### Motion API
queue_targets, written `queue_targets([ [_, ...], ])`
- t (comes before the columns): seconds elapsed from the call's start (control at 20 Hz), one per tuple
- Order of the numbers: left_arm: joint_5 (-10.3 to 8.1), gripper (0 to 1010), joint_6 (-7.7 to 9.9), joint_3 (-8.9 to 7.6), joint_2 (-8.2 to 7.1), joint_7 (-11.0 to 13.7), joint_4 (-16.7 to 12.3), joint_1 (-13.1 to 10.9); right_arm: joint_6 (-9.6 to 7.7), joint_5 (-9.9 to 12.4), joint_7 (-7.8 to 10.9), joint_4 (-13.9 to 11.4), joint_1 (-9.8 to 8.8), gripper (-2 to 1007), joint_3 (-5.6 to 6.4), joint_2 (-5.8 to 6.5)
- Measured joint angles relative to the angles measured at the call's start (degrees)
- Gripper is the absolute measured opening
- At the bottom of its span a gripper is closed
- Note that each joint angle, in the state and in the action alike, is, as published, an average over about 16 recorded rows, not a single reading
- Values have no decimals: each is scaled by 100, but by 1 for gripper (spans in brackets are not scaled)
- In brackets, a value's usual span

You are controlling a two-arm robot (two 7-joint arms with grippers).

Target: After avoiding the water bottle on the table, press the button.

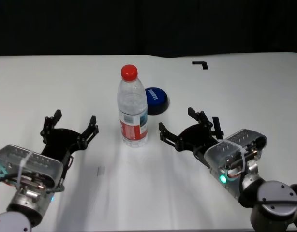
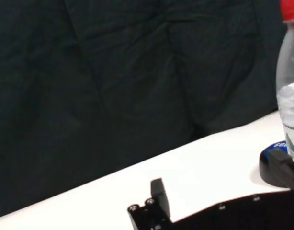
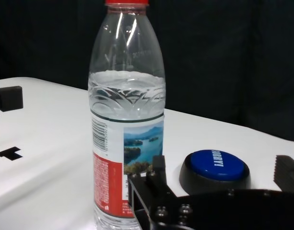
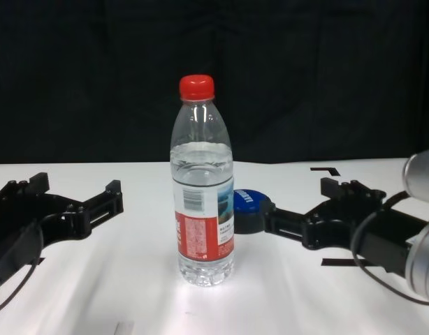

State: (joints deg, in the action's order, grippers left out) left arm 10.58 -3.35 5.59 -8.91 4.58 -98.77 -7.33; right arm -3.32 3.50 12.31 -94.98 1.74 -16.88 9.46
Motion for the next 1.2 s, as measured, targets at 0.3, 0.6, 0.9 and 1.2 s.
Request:
queue_targets([
  [0.3, 0, 1003, 0, 0, 0, 0, 0, 0, -5, -9, -14, 17, 11, 1003, -29, 2],
  [0.6, 0, 1003, 0, 0, 0, 0, 0, 0, -8, -20, -22, 21, 15, 1003, -37, 1],
  [0.9, 0, 1003, 0, 0, 0, 0, 0, 0, -7, -16, -22, 19, 14, 1003, -32, -2],
  [1.2, 0, 1003, 0, 0, 0, 0, 0, 0, -5, -13, -22, 16, 14, 1003, -30, -5],
])
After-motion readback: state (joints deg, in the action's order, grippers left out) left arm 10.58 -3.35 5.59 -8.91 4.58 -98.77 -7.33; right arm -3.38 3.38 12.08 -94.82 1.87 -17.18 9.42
